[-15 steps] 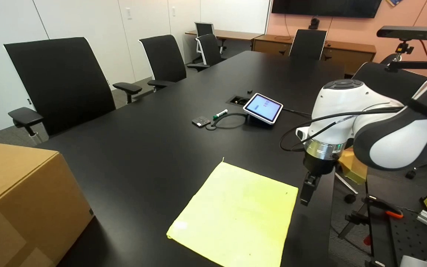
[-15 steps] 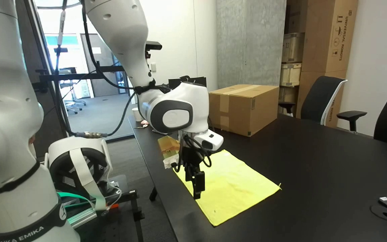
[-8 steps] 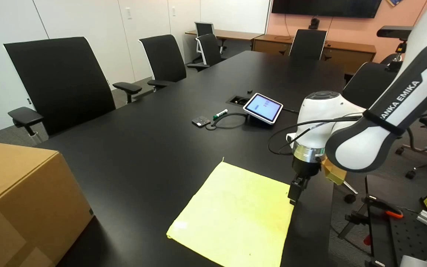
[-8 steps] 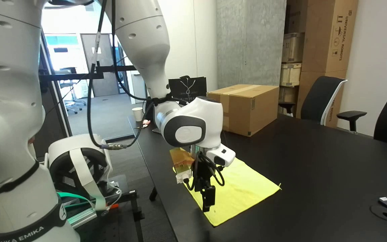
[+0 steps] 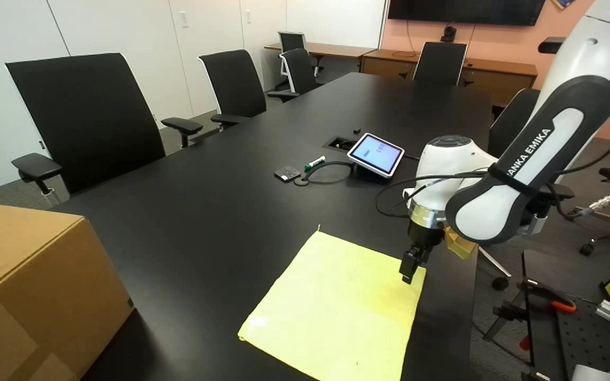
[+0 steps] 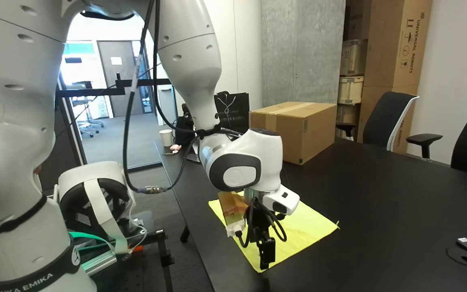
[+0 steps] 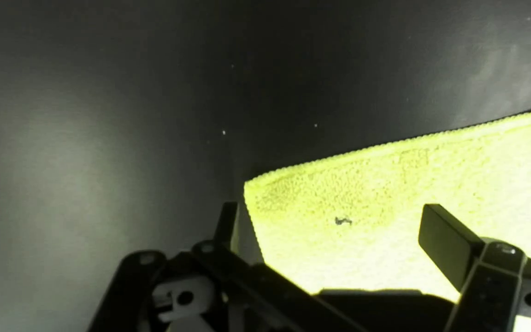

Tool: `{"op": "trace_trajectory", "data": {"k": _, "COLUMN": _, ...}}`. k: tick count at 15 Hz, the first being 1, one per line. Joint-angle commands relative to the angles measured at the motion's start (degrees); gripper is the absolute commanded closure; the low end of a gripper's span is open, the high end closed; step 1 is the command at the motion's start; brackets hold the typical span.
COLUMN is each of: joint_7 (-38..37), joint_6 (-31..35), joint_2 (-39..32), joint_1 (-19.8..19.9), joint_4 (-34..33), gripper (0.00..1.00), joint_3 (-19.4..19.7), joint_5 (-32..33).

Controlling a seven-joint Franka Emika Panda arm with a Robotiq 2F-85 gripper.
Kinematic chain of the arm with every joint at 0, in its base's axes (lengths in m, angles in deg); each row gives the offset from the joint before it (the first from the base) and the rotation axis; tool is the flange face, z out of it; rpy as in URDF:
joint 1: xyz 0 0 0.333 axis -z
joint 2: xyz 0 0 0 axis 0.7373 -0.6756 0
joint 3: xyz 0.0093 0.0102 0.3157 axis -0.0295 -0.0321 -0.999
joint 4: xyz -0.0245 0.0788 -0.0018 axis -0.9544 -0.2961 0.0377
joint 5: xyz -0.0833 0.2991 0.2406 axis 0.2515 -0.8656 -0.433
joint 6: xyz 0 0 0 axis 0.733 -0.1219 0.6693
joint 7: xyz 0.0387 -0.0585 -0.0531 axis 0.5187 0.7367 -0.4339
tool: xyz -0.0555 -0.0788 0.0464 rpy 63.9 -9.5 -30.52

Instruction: Fold the yellow cloth

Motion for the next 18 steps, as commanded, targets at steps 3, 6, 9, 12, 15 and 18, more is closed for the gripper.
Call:
{"op": "trace_trajectory", "data": {"k": 3, "joint_7": 4.6, "joint_6": 5.2, "joint_2": -3.4, "joint_1": 2.8, "joint_4": -1.7, "gripper": 0.00, "joint_3": -0.9, "joint_5": -0.5}}
{"op": "trace_trajectory", "data": {"k": 6, "joint_7": 5.9, "joint_6": 5.7, "joint_2": -3.9, "joint_1": 4.0, "joint_4": -1.4, "gripper": 0.00, "joint_3": -0.7, "joint_5": -0.3}}
{"op": "trace_trajectory", "data": {"k": 9, "joint_7": 6.9, "joint_6": 6.3, "joint_2": -4.3, "joint_1": 4.9, "joint_4": -1.1, "gripper": 0.00, "joint_3": -1.0, "joint_5": -0.3}}
{"op": "trace_trajectory", "data": {"k": 12, "joint_7": 7.4, "joint_6": 7.1, "joint_2": -4.6, "joint_1": 5.6, "joint_4": -1.3, "gripper": 0.00, "joint_3": -2.2, "joint_5": -0.8}}
{"op": "trace_trajectory", "data": {"k": 15, "joint_7": 7.3, "joint_6": 7.8, "joint_2": -5.2, "joint_1": 5.4, "joint_4": -1.5, "gripper": 0.00, "joint_3": -2.9, "joint_5": -0.8}}
{"op": "trace_trajectory", "data": {"k": 18, "joint_7": 6.2, "joint_6": 8.0, "joint_2": -5.2, "joint_1": 3.8, "joint_4": -1.3, "gripper": 0.21, "joint_3": -2.7, "joint_5": -0.3}}
